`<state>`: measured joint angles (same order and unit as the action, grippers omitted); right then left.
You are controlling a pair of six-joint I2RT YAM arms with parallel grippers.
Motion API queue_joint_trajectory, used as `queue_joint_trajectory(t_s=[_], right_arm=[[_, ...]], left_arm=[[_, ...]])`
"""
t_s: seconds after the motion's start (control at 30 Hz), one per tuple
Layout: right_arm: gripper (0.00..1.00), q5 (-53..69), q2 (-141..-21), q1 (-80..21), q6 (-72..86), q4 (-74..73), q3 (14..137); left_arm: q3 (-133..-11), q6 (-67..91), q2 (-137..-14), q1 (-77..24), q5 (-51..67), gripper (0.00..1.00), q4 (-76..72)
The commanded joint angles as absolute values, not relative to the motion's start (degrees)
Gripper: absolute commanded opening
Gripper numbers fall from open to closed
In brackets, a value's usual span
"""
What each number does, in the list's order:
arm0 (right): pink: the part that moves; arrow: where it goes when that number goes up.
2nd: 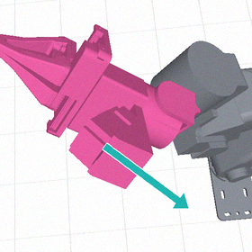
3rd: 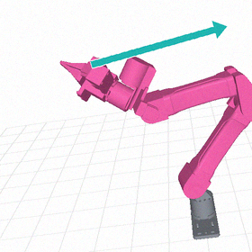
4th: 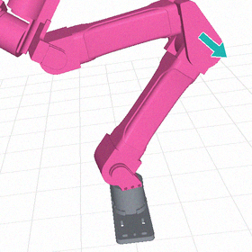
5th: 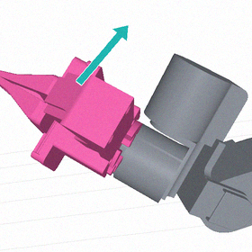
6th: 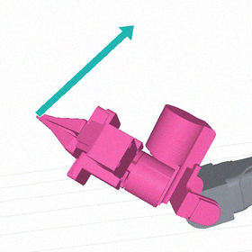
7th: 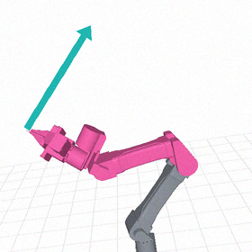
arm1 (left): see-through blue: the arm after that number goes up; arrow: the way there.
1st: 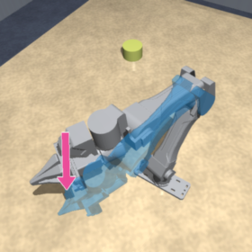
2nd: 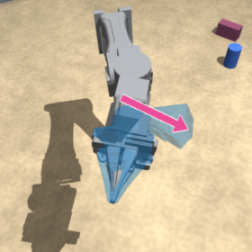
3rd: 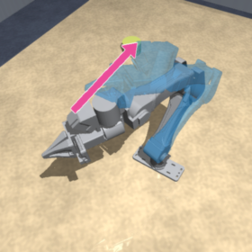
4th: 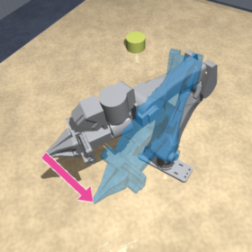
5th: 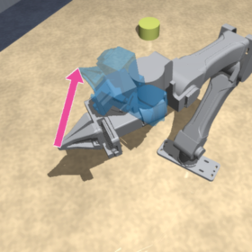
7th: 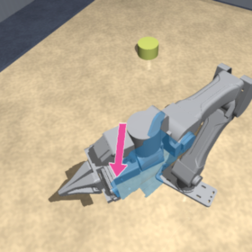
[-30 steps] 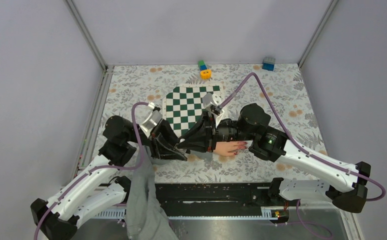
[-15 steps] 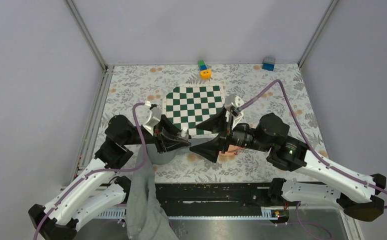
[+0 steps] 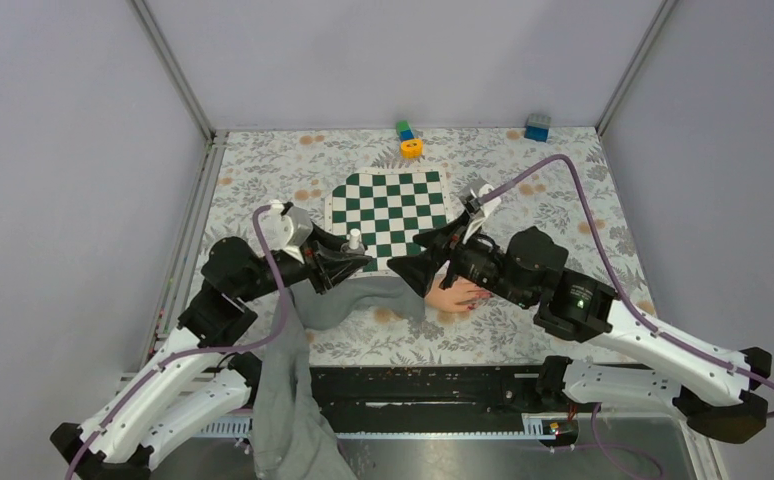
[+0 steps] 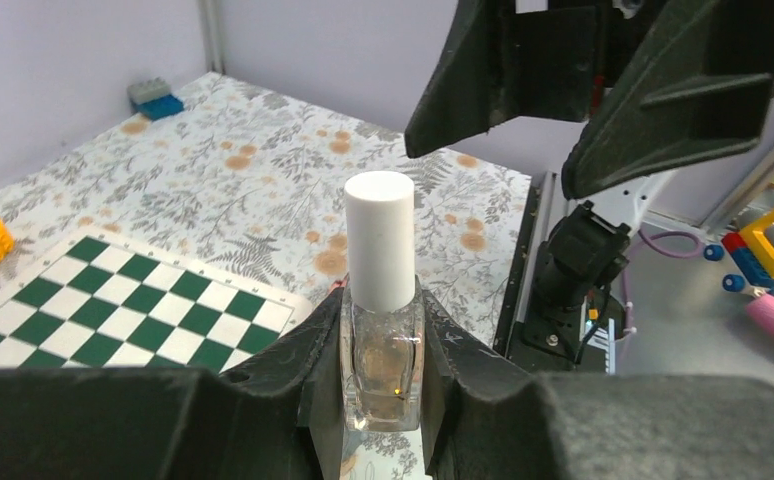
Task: Paint the nails
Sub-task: Unscrew the nail polish bottle.
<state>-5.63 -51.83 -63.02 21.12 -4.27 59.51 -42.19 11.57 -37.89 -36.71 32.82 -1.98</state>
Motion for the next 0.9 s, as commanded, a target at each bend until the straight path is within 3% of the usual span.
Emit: queue_joint_trajectory(t_s=[0.0, 0.33, 0.87], right_arm=[[0.82, -9.7, -54.4, -62.9, 25.9, -6.4, 63.9], [0.71, -12.2, -63.5, -65.6, 31.1, -11.5, 73.2], [0.59, -15.0, -70.1, -65.7, 31.4, -14.7, 77.9]], left_arm=[[-44.1, 10.7, -39.0, -37.0, 27.8, 0.00, -1.3], [-44.5, 10.8, -41.3, -39.1, 25.5, 0.00, -0.1], [-45.6, 9.6, -43.5, -41.3, 24.2, 0.00, 2.8]])
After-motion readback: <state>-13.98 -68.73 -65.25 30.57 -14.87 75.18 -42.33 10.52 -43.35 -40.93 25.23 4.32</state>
